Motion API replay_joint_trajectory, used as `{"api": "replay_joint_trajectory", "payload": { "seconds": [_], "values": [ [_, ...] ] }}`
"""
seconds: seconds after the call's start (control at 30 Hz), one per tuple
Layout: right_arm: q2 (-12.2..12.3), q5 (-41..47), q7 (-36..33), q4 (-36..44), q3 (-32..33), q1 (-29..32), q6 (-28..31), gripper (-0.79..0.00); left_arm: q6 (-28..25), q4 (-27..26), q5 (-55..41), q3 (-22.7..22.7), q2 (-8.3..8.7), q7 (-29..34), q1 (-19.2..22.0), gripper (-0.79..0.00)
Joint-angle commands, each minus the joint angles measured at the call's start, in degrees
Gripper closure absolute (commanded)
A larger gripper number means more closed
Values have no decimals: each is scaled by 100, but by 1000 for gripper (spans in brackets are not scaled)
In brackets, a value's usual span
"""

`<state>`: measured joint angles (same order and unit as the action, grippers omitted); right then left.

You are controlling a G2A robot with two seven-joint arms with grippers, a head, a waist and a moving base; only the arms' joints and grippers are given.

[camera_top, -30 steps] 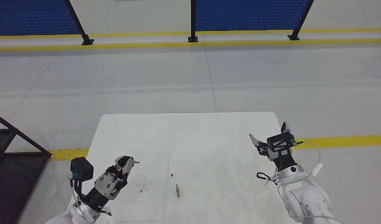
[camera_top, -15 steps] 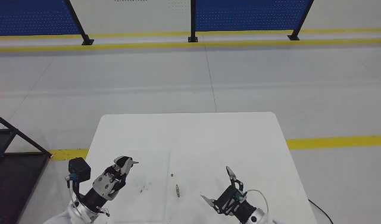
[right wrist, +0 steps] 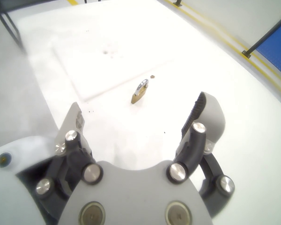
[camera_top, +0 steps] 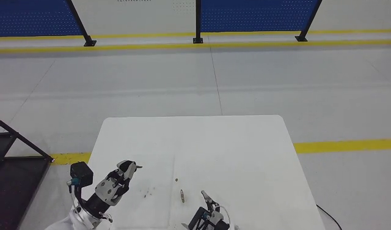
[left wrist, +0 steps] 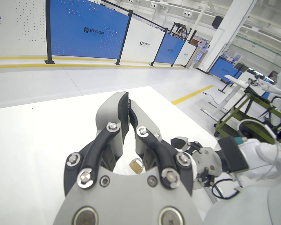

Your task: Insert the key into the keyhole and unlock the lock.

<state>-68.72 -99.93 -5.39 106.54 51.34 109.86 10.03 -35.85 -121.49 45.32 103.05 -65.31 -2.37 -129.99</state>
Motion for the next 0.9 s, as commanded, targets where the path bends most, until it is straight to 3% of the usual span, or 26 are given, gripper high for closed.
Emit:
{"api": "replay_joint_trajectory", "payload": {
  "seconds": [0.0, 0.23, 0.27, 0.3, 0.43, 0.47, 0.5, 0.83, 0.87],
  "values": [
    [-61, 92, -119, -219, -143, -250, -158, -785, 0, 0, 0, 0, 0, 0, 0, 0],
    [-319, 756, -463, -1088, -623, -1058, -526, -785, 0, 0, 0, 0, 0, 0, 0, 0],
    [-359, 871, -492, -1195, -689, -1160, -569, -751, 0, 0, 0, 0, 0, 0, 0, 0],
    [-393, 948, -508, -1297, -753, -1254, -587, -640, 0, 0, 0, 0, 0, 0, 0, 0],
    [-526, 1249, -534, -1683, -960, -1566, -735, -511, 0, 0, 0, 0, 0, 0, 0, 0],
    [-553, 1318, -526, -1764, -996, -1624, -777, -416, 0, 0, 0, 0, 0, 0, 0, 0],
    [-580, 1399, -513, -1841, -1026, -1674, -806, -385, 0, 0, 0, 0, 0, 0, 0, 0],
    [-723, 1690, -474, -2279, -1225, -1962, -902, -308, 0, 0, 0, 0, 0, 0, 0, 0],
    [-736, 1670, -500, -2316, -1235, -1984, -983, -274, 0, 0, 0, 0, 0, 0, 0, 0]
  ]
}}
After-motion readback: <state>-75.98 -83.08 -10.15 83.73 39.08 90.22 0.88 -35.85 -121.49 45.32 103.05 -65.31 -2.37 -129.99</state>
